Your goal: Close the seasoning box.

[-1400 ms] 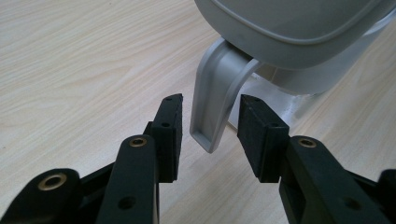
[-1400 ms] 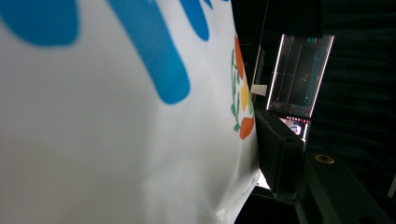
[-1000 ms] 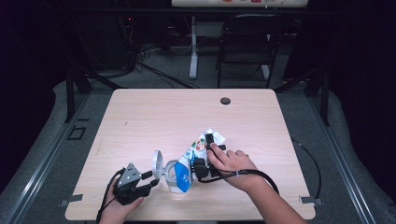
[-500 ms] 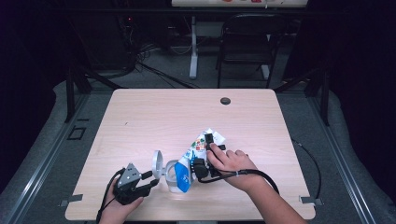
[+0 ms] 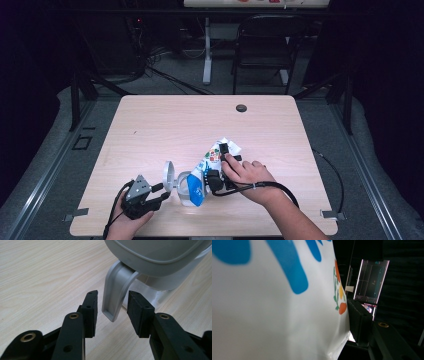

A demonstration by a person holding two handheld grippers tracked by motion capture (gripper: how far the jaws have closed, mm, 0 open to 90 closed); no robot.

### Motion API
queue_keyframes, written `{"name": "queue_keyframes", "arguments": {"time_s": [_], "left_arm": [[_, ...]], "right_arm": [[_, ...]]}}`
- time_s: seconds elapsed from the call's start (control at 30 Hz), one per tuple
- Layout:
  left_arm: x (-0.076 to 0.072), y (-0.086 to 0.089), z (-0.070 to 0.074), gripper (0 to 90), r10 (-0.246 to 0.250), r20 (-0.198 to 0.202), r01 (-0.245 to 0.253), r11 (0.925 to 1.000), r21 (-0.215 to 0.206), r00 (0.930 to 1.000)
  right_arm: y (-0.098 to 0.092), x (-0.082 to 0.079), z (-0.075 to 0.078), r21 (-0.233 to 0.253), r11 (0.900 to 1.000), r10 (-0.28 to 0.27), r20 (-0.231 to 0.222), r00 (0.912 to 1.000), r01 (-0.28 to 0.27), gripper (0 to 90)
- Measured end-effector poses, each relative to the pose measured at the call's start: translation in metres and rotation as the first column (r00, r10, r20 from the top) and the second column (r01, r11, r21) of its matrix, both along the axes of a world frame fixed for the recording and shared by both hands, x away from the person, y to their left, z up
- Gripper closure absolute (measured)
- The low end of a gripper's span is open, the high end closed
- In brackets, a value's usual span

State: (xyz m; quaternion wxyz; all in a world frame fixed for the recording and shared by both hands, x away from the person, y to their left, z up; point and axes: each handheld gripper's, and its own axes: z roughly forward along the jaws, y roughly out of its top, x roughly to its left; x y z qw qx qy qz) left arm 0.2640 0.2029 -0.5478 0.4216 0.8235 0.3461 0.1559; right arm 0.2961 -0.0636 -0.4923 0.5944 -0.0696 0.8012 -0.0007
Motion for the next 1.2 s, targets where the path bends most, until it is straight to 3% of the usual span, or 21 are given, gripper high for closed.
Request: {"name": "queue_keyframes", "arguments": {"time_s": [0.03,1.2], "left_arm": [[0.0000,0.0001,0.0001,61.0,0.000,0.001,0.000,1.0000,0.000,1.0000],[0.0000,0.0000,0.0001,61.1,0.001,0.001,-0.001,1.0000,0.000,1.0000]], "right_arm": [[0.0006,-0.0007,0.0011,-0.016,1.000,-0.009,0.002,1.0000,0.010,55.8],[0.0004,-0.0009,0.0008,-0.010,1.000,0.011,0.009,0.9999,-0.011,57.6]]}}
